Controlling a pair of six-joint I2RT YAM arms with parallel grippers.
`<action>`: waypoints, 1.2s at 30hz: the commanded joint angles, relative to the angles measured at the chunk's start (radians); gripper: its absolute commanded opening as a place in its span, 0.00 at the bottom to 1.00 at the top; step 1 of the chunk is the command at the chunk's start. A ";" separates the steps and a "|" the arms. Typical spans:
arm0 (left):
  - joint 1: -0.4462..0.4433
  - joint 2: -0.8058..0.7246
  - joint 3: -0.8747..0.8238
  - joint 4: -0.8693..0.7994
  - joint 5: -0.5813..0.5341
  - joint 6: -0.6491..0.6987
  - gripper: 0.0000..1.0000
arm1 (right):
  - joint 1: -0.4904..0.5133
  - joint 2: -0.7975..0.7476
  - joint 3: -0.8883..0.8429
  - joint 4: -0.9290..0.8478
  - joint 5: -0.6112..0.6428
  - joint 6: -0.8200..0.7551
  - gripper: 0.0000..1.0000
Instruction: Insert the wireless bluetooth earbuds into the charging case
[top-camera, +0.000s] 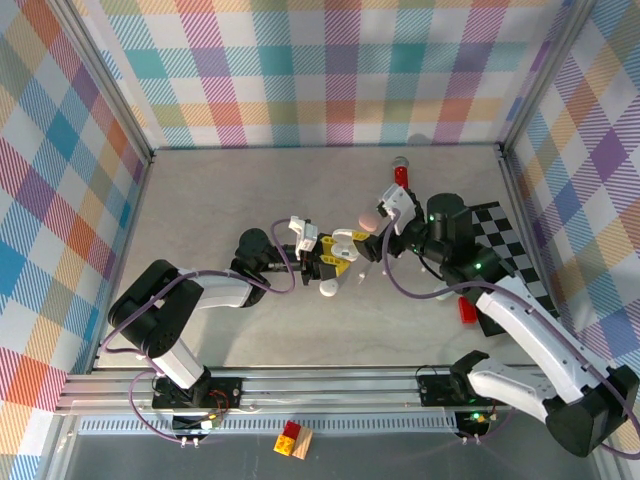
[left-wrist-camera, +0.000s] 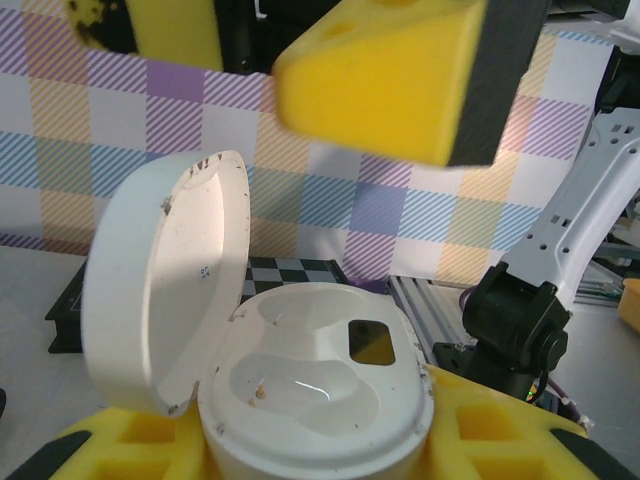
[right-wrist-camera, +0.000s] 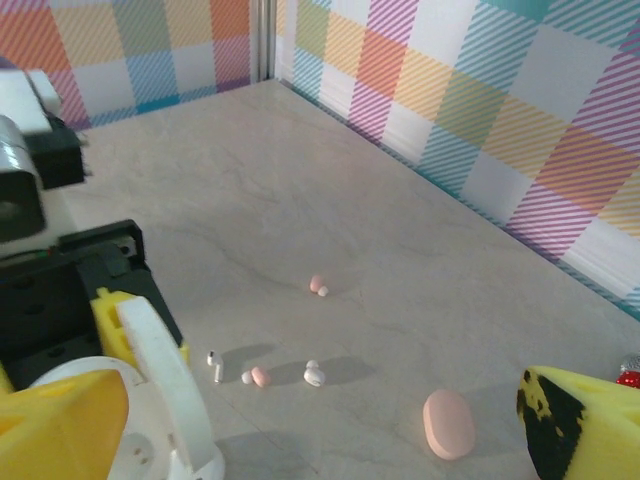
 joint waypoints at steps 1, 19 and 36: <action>0.025 -0.031 -0.025 0.057 -0.008 0.033 0.35 | -0.018 -0.067 -0.024 0.059 -0.057 0.102 0.99; 0.094 -0.126 -0.104 0.053 -0.025 0.033 0.35 | -0.313 0.095 -0.226 0.009 -0.088 0.762 0.99; 0.112 -0.149 -0.121 0.014 -0.051 0.078 0.35 | -0.324 0.495 -0.211 0.162 -0.091 1.061 0.79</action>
